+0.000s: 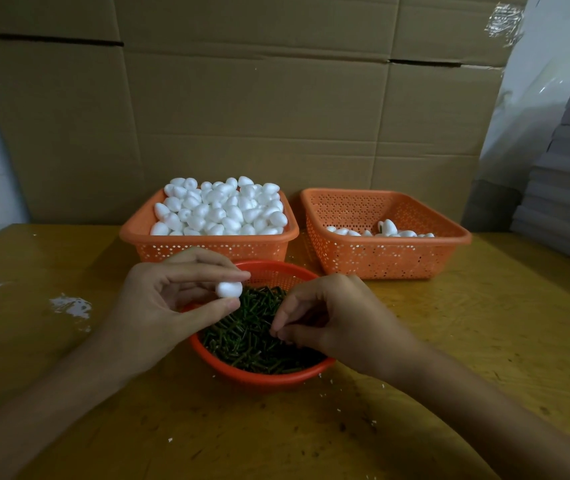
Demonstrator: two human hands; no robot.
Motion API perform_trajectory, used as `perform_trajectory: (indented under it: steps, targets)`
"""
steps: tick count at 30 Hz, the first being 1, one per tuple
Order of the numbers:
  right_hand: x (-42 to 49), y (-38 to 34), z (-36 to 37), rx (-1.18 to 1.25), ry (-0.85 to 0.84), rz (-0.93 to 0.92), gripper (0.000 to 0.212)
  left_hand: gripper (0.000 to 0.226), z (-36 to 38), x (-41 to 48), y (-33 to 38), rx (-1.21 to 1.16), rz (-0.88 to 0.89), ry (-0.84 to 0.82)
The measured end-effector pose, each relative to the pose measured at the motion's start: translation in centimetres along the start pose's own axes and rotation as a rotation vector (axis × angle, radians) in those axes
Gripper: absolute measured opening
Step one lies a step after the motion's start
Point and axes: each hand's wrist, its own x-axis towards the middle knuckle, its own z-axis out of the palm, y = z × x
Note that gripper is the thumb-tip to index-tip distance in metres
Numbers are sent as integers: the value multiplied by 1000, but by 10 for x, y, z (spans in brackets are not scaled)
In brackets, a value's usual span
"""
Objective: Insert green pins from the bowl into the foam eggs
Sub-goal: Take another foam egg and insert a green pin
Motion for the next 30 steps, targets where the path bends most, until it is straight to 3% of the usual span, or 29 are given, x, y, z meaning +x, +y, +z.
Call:
perform_trajectory:
  steps: [6,11,22,26,30]
  targets:
    - [0,1,0,-8,-1,-2,16,50,3,-1,5,16,0,-8]
    - [0,1,1,-9,-3,1,17,28,6,-1,6,46,42,3]
    - [0,1,2,-5,4,1,17,30,5,-1,3,81,88,-9]
    - [0,0,1,-11,0,0,16,46,6,-2,6,76,42,-11]
    - [0,-2,1,-13,-6,6,15,30,6,-2,7,98,72,-29]
